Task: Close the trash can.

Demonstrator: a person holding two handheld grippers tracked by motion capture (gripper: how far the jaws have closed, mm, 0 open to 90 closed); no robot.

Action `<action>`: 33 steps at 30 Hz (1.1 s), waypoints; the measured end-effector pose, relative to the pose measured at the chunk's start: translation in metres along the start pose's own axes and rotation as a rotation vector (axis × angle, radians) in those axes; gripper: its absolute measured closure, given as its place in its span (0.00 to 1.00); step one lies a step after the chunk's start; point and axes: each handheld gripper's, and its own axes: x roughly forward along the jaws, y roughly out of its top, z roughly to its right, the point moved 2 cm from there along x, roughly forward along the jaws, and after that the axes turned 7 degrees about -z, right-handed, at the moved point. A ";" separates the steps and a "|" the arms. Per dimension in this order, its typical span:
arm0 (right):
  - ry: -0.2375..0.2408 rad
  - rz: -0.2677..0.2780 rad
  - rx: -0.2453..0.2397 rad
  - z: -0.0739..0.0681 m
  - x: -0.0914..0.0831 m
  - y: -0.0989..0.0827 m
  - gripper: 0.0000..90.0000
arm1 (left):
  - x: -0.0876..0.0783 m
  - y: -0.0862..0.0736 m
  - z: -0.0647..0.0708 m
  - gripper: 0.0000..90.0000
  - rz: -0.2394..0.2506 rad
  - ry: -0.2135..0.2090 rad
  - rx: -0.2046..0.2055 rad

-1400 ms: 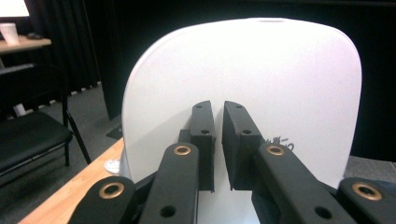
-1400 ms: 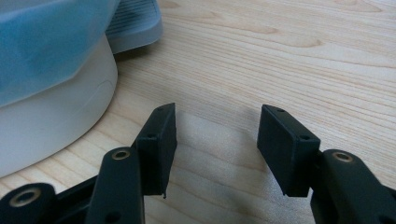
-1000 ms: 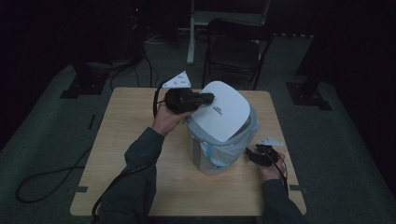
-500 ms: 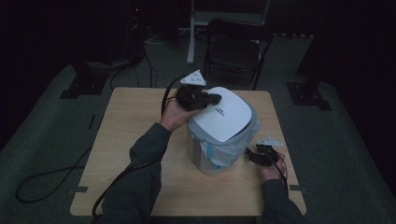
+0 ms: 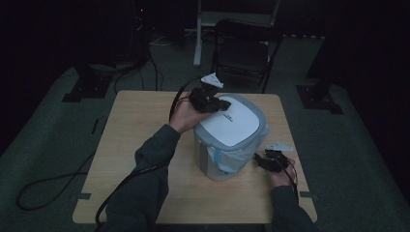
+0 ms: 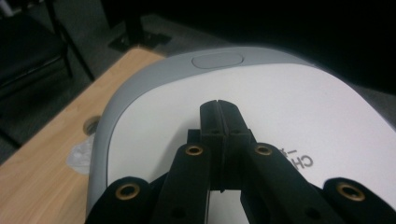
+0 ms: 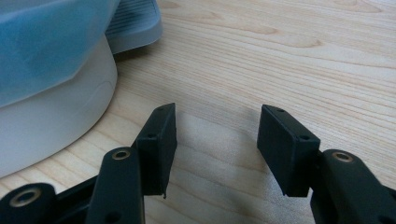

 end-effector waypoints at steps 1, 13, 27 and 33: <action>-0.001 -0.001 0.001 0.000 0.000 0.000 0.52 | 0.001 0.003 0.001 1.00 -0.012 0.009 0.004; 0.002 -0.001 0.000 0.001 0.000 0.000 0.52 | -0.023 0.000 0.000 0.86 0.098 0.030 0.005; -0.001 -0.001 0.004 0.000 -0.001 -0.001 0.52 | -0.043 -0.023 -0.017 0.83 0.126 0.066 -0.039; -0.001 0.000 0.003 0.000 -0.001 -0.001 0.51 | -0.042 -0.031 -0.021 0.83 0.134 0.069 -0.049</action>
